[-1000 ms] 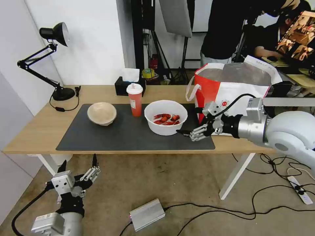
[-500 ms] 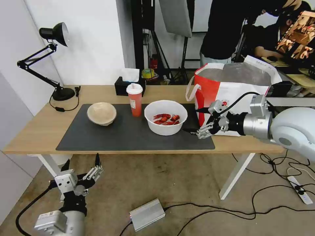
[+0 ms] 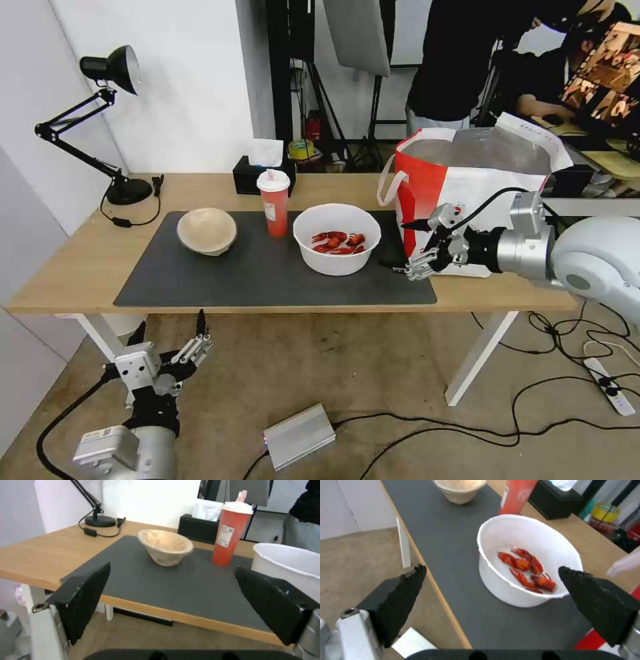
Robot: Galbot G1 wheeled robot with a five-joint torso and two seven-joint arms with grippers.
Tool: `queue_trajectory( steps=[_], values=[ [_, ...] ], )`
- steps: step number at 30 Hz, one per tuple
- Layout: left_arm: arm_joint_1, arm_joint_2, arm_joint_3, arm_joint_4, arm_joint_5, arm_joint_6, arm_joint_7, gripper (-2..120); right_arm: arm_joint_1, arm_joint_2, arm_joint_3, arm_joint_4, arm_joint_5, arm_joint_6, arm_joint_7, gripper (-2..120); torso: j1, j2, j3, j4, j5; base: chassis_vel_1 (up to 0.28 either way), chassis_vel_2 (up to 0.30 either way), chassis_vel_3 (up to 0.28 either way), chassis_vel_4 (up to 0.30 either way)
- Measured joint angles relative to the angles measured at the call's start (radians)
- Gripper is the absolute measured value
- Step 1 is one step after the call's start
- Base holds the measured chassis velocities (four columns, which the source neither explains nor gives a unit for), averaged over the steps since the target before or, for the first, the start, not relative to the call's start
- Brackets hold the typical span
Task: Pick up the trash from the table and place it into the takeout bag.
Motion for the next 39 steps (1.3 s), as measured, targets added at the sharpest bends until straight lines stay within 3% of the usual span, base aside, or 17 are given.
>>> queue_trajectory(
  steps=[16,26,39],
  values=[
    [-0.005,-0.010,0.004,0.000,0.000,0.001,-0.001,100,0.064,0.061,-0.066,-0.066,-0.047,0.050,-0.081,100,0.000,0.000,0.000,-0.0001,0.0000,0.000,0.000,0.000,0.000],
    [-0.019,-0.019,0.005,0.000,-0.002,0.002,-0.004,100,0.232,0.136,-0.233,-0.124,-0.052,0.051,-0.103,100,0.000,0.000,0.000,0.0001,-0.0001,0.000,0.000,0.000,0.000],
    [-0.042,-0.022,-0.002,0.000,-0.018,0.002,-0.008,100,0.349,0.222,-0.348,-0.199,-0.060,0.058,-0.143,100,0.000,0.000,0.000,0.0000,-0.0001,0.000,0.000,0.000,0.000]
  ],
)
